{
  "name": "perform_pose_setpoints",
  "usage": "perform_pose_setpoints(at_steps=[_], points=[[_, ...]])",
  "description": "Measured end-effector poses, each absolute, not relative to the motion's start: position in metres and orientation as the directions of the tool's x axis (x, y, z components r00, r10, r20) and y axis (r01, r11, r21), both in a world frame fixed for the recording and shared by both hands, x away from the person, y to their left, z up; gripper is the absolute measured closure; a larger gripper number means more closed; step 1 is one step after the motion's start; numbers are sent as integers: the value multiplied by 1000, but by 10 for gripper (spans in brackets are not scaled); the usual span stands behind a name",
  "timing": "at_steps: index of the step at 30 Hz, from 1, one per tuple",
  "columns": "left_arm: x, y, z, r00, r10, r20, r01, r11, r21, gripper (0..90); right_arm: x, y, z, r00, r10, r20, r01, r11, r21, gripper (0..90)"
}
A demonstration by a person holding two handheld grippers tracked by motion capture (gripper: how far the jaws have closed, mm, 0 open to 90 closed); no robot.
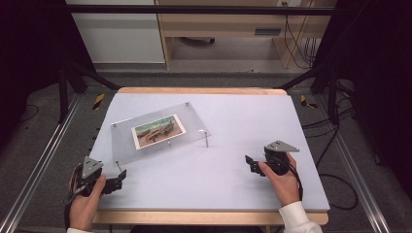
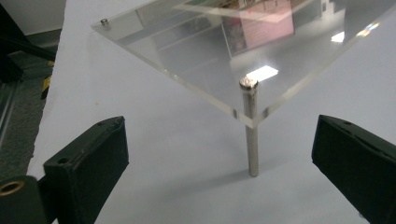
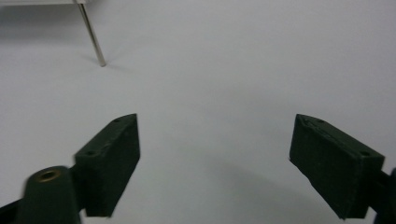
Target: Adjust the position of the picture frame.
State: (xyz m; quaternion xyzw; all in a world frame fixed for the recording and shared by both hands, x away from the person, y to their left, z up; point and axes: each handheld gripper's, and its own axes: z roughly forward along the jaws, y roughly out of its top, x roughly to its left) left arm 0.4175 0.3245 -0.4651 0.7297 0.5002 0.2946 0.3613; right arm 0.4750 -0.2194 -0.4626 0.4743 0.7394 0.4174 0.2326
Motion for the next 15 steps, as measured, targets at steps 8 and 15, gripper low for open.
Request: perform_pose_setpoints(at_steps=[8,15], points=[[415,324,-467,344,938,48,516,-231,825,40,473,-222,-469,-406,914,-12,487,228,843,242],[413,321,-473,364,931,14,560,-231,795,96,472,-221,-471,-418,907,-47,459,256,850,253]])
